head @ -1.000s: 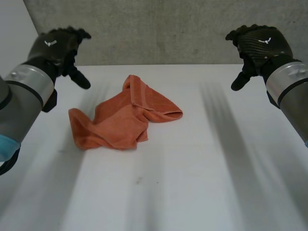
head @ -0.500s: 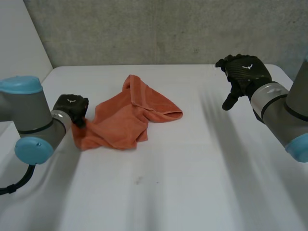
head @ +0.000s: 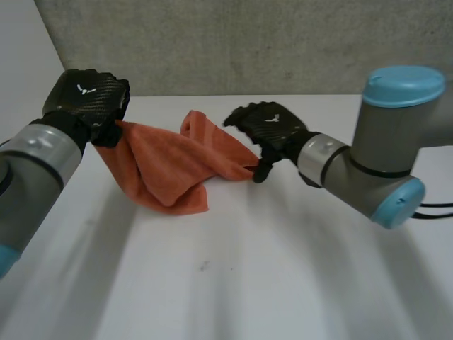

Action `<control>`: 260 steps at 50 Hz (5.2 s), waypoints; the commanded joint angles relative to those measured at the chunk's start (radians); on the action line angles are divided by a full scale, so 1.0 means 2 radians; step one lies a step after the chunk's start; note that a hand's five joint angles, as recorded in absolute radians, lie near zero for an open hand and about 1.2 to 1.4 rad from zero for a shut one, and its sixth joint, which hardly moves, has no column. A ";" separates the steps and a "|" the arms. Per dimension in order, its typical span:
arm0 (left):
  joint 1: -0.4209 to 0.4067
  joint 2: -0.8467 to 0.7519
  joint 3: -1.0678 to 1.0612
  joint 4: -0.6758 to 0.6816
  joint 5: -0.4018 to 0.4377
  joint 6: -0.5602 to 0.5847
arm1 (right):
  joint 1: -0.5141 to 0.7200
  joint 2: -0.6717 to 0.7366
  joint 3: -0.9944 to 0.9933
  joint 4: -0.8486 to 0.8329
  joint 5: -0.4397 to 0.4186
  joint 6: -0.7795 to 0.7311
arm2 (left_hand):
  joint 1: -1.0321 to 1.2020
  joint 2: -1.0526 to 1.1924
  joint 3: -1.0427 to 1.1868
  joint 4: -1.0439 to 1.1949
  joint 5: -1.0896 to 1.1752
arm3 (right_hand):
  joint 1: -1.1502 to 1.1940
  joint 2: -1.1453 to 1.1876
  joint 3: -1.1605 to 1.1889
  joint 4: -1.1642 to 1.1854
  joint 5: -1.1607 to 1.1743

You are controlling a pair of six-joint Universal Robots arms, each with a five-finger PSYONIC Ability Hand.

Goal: Fold the laundry

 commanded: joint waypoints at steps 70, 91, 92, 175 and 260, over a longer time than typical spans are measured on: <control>0.042 -0.028 -0.130 0.170 0.028 0.003 | 0.004 -0.054 0.009 0.087 0.096 -0.039 | 0.132 0.101 0.103 0.102 0.136 | 0.165 0.151 0.156 0.144 0.143; 0.040 0.047 -0.205 0.132 0.030 0.001 | 0.000 0.089 -0.047 0.084 -0.005 -0.353 | 0.132 0.101 0.103 0.102 0.136 | 0.178 0.165 0.169 0.157 0.156; 0.040 0.047 -0.205 0.132 0.030 0.001 | 0.000 0.094 -0.050 0.084 -0.004 -0.358 | 0.132 0.101 0.103 0.102 0.136 | 0.181 0.167 0.172 0.160 0.159; 0.044 -0.099 0.119 0.291 0.013 0.030 | -0.103 -0.177 0.056 -0.189 0.154 -0.035 | 0.132 0.101 0.103 0.102 0.136 | 0.605 0.591 0.595 0.583 0.583; 0.033 -0.323 0.093 0.195 -0.024 0.089 | -0.111 0.188 -0.075 -0.134 0.172 -0.291 | -0.479 -0.510 -0.508 -0.509 -0.475 | -0.006 -0.020 -0.015 -0.027 -0.028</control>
